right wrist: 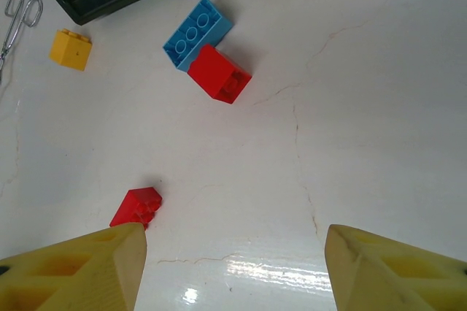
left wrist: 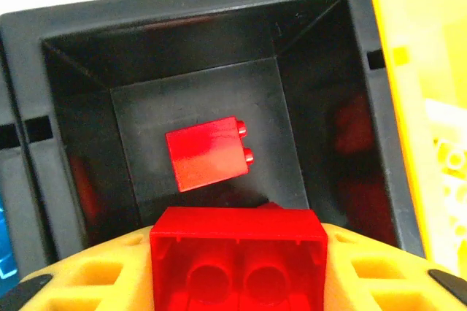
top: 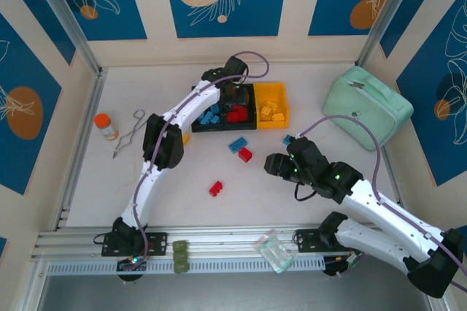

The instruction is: Sort the legos into containers by color

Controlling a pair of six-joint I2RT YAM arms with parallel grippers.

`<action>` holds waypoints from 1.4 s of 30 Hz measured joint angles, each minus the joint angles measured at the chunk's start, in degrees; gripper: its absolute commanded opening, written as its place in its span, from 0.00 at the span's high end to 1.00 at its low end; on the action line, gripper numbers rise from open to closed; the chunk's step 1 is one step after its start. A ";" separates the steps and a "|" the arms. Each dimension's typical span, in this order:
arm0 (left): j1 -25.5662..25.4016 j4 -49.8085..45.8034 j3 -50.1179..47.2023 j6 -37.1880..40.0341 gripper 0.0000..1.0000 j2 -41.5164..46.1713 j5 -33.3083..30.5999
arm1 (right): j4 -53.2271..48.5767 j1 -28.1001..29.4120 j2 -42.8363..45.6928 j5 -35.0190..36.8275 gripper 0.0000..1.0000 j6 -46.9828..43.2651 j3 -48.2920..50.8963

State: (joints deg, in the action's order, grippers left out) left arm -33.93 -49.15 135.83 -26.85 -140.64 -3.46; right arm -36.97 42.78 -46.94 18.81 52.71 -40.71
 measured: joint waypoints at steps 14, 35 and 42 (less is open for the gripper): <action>0.31 -1.75 1.57 0.46 0.36 -0.44 0.00 | -0.02 0.02 0.00 0.33 0.34 0.52 0.00; -1.20 12.39 -44.59 0.76 0.34 39.06 8.76 | 7.63 -2.47 -12.31 -4.09 0.25 -15.47 -2.21; -1.18 17.77 -68.48 -1.38 0.32 55.04 12.04 | 13.86 -5.31 -23.04 -7.98 0.24 -23.87 -4.72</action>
State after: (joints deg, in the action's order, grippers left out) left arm -35.11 -31.38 67.35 -28.23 -85.60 8.58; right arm -23.11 37.47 -69.97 10.83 28.84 -45.43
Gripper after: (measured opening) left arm 0.676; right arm 0.760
